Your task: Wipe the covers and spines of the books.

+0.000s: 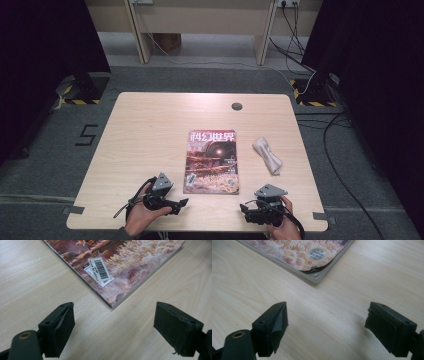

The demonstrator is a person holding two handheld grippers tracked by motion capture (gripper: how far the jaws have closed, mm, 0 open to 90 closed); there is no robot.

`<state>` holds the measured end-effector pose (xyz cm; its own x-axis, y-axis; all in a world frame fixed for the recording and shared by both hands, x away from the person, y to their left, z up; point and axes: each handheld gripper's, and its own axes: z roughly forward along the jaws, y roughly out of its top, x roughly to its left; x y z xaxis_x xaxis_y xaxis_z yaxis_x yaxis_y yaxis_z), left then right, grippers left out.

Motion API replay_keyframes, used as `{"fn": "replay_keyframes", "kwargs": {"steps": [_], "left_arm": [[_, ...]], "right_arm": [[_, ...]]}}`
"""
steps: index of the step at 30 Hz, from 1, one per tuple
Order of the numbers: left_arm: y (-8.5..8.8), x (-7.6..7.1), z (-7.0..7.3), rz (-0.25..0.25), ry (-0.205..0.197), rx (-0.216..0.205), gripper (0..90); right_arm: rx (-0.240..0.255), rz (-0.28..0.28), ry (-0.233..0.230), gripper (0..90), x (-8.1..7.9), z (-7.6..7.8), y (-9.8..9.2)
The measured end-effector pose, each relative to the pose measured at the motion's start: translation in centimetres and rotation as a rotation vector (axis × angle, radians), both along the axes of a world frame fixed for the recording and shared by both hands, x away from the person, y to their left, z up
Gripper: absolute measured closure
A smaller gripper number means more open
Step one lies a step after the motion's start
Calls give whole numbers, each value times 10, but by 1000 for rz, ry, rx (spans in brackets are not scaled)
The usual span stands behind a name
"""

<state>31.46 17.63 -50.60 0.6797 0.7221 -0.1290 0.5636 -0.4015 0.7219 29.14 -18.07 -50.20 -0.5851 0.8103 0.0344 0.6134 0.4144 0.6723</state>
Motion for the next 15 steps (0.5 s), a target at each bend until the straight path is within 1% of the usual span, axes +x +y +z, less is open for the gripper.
{"fn": "replay_keyframes", "kwargs": {"steps": [3,7,15], "left_arm": [[0,0,0,0,0,0,164],[0,0,0,-1,0,1,164],[0,0,0,-3,0,1,164]], "right_arm": [[-15,-2,-1,176,1,-1,-1],[-18,-9,12,176,0,-1,-1],[-25,6,20,178,0,-2,0]]}}
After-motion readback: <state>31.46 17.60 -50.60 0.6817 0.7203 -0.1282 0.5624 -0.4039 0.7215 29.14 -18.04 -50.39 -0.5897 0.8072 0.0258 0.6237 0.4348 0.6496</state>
